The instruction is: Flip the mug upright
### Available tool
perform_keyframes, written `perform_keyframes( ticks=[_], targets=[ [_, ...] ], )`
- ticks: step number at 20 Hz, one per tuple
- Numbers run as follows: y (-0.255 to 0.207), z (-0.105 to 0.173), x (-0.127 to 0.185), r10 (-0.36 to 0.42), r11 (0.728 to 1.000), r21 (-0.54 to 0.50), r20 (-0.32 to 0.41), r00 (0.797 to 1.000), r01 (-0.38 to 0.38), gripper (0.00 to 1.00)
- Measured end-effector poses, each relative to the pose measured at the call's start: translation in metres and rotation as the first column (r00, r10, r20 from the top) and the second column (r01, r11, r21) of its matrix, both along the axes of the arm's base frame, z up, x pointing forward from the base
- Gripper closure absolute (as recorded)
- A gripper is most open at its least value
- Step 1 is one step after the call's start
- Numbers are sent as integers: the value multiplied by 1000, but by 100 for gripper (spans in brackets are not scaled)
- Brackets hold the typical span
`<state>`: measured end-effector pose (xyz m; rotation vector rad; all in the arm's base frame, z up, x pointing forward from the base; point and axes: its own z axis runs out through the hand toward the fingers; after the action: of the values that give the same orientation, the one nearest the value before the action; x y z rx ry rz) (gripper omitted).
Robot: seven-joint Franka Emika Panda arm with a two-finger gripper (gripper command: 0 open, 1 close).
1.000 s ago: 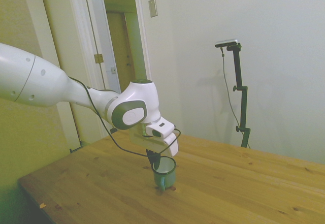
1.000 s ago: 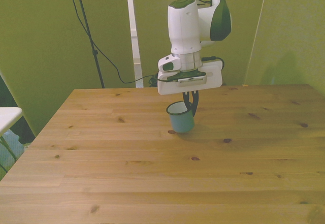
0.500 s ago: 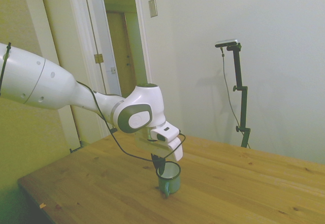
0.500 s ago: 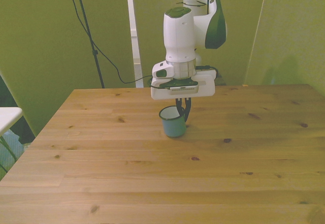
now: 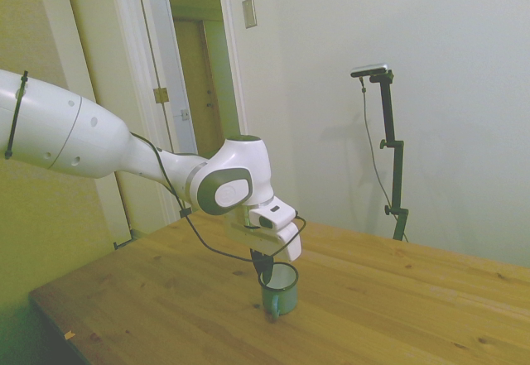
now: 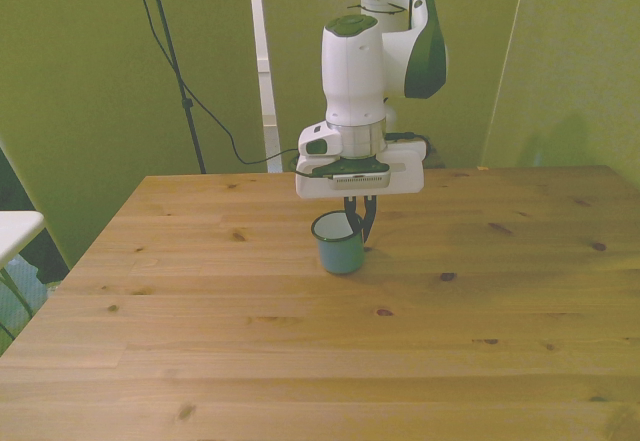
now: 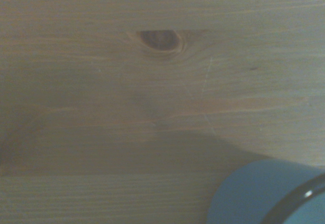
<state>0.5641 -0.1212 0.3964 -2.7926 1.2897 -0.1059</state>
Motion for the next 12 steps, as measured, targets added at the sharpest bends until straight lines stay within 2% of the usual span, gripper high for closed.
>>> perform_keyframes(
  ticks=[6, 12],
  targets=[
    [0, 13, 2, -5, 1000, -4, 22, 1000, 5, 0],
    [18, 56, -23, 17, 999, -33, 81, 997, -14, 0]
  ],
)
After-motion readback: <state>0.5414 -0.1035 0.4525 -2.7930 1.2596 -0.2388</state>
